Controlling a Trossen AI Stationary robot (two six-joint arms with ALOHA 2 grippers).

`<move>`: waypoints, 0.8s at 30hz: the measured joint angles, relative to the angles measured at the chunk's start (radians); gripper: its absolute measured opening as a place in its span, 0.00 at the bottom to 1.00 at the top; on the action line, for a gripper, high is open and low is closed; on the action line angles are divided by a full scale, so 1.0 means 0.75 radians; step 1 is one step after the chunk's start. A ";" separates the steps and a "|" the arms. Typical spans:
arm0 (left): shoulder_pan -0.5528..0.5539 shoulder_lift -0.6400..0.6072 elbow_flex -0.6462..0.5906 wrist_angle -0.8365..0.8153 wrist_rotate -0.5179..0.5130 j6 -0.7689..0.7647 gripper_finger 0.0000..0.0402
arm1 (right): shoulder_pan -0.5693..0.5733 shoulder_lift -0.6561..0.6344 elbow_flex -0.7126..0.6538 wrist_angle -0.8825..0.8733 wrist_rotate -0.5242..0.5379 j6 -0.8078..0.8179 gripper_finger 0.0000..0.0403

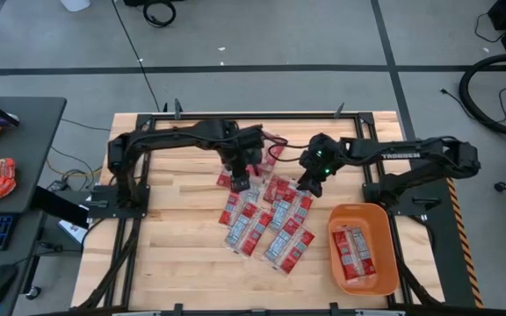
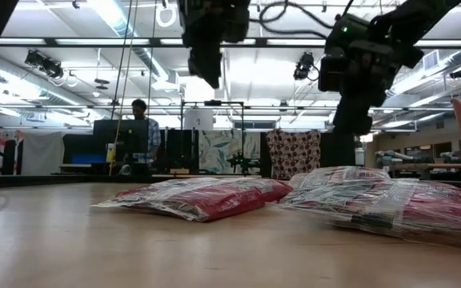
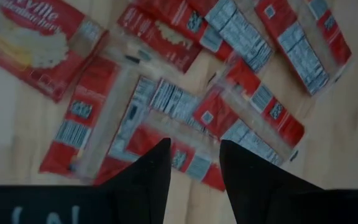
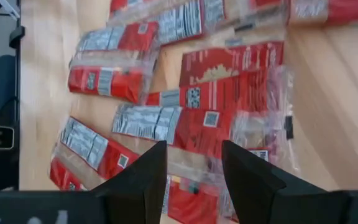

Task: Sort popcorn bags into baskets
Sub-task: Put the red popcorn bag into the orange bin

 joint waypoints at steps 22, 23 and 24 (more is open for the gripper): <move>-0.133 -0.613 -0.625 0.518 -0.060 -0.258 0.35 | -0.177 0.302 0.110 -0.083 0.006 -0.076 0.39; -0.133 -0.666 -0.687 0.545 -0.059 -0.315 0.35 | -0.184 0.326 0.116 -0.064 -0.010 -0.087 0.39; -0.136 -0.712 -0.741 0.555 -0.059 -0.359 0.35 | -0.195 0.342 0.118 -0.069 -0.034 -0.102 0.39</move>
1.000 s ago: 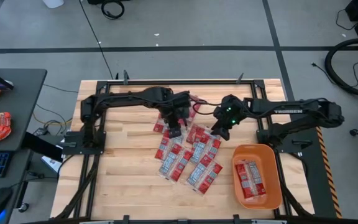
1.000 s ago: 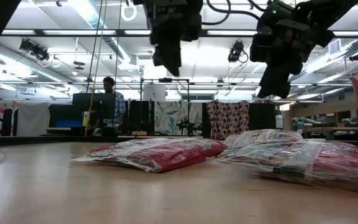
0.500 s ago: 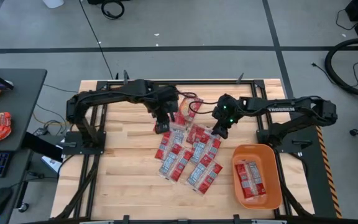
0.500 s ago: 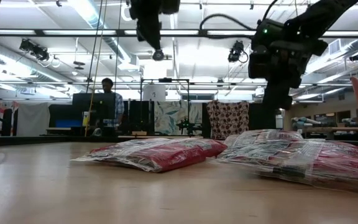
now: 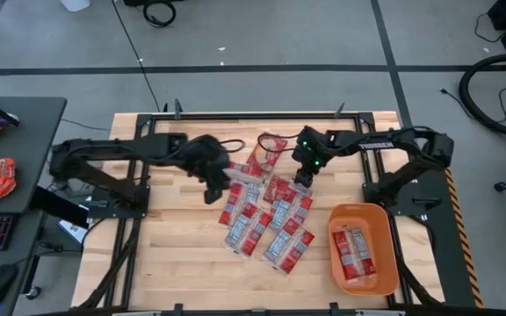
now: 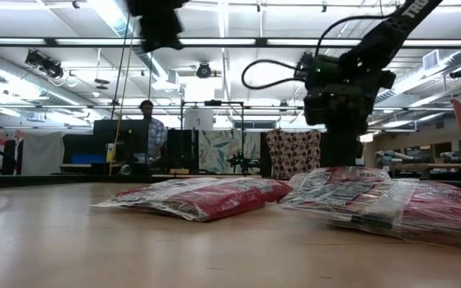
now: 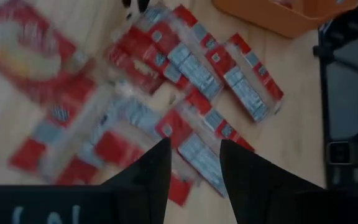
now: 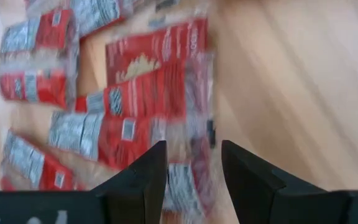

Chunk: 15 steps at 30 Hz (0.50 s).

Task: Sort popcorn bags into baskets
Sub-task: Put the red popcorn bag into the orange bin

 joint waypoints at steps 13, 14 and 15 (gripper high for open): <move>-0.148 -0.263 -0.286 0.131 -0.115 -0.305 0.35 | 0.022 0.168 0.043 -0.051 -0.152 -0.119 0.36; -0.156 -0.264 -0.285 0.132 -0.117 -0.306 0.35 | 0.033 0.177 0.043 -0.041 -0.147 -0.122 0.34; -0.164 -0.264 -0.285 0.136 -0.117 -0.307 0.35 | 0.039 0.183 0.044 -0.039 -0.135 -0.125 0.31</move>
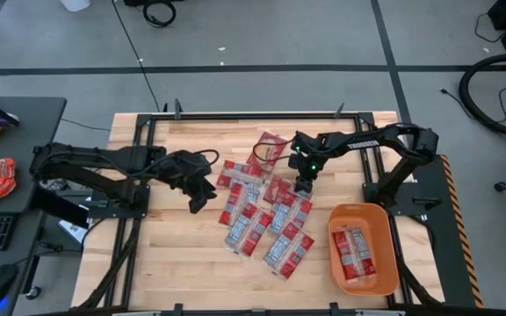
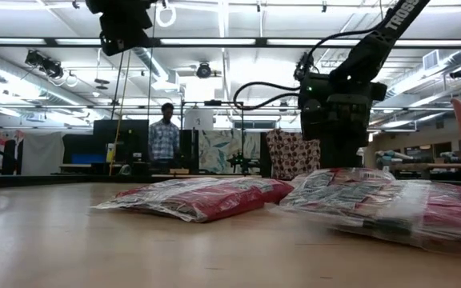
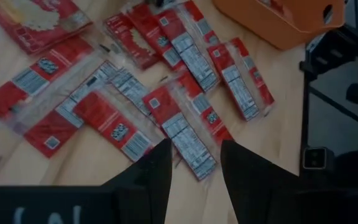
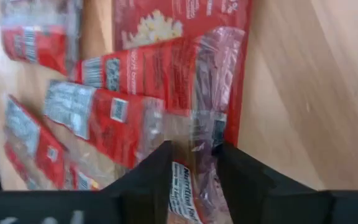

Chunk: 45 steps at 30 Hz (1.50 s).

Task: Sort popcorn bags into baskets
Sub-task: Put the red popcorn bag into the orange bin

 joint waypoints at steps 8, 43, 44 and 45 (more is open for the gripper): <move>-0.042 0.006 0.000 0.013 -0.024 -0.030 0.35 | 0.023 -0.014 -0.001 -0.001 0.065 -0.019 0.03; -0.042 0.241 0.002 0.513 -0.151 -0.268 0.35 | 0.587 -0.766 0.695 -1.080 0.056 0.172 0.01; -0.042 0.260 0.002 0.559 -0.139 -0.267 0.35 | 0.641 -0.785 0.695 -1.089 0.062 0.210 0.01; -0.042 0.279 0.002 0.597 -0.128 -0.261 0.35 | 0.696 -0.799 0.695 -1.104 0.065 0.248 0.01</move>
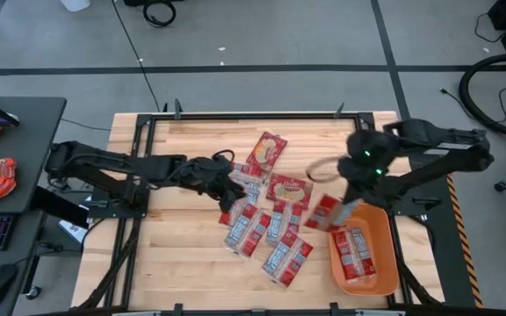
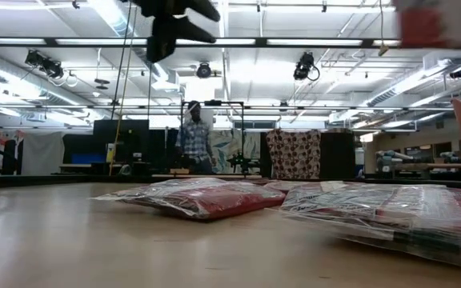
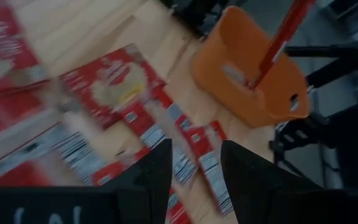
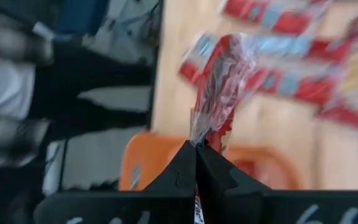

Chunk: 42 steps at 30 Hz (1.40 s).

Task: Sort popcorn bags into baskets
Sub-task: Put the red popcorn bag into the orange bin

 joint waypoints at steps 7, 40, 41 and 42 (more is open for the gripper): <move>0.001 0.111 0.000 0.169 0.015 0.026 0.35 | 0.378 -0.079 -0.133 -0.016 0.015 0.341 0.01; 0.260 0.199 0.000 -0.411 0.243 0.622 0.35 | 0.488 -0.108 -0.462 0.477 0.487 0.965 0.26; 0.254 0.204 0.000 -0.444 0.191 0.685 0.35 | 0.470 -0.105 -0.426 0.494 0.500 0.957 0.26; 0.250 0.209 -0.001 -0.476 0.134 0.744 0.35 | 0.455 -0.101 -0.390 0.508 0.516 0.938 0.25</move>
